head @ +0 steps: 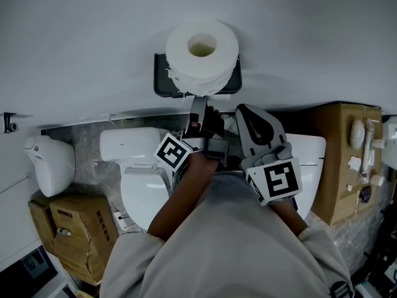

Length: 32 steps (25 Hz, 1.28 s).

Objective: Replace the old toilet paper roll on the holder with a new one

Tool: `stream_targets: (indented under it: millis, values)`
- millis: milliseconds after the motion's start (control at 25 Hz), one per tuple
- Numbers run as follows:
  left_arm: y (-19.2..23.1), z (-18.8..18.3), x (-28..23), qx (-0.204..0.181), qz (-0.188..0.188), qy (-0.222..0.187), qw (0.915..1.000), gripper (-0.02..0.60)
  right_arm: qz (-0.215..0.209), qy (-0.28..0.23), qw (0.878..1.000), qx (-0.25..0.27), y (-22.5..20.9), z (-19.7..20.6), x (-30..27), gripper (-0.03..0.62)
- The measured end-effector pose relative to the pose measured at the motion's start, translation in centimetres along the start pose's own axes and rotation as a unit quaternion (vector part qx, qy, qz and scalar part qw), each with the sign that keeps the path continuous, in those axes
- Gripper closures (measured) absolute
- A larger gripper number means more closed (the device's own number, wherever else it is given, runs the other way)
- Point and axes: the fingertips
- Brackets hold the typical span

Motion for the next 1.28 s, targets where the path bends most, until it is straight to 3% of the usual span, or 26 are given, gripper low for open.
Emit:
stream_targets:
  millis: [360,1280]
  values:
    - [-0.3,0.7,0.2,0.002,0.01,0.011,0.9999,0.383,0.002,-0.002,1.0,-0.003,0.0,0.0,0.6,0.577]
    - [-0.5,4.2,-0.3,0.015,0.021,0.066,0.9975,0.393,0.031,-0.008,0.999,-0.002,-1.2,-0.1,2.7,0.577]
Point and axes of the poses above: the fingertips, and each gripper's own axes: x backward along the fingers, y to its left, z out of its underside, and after that the axes turned 10 degrees about -y, right-handed
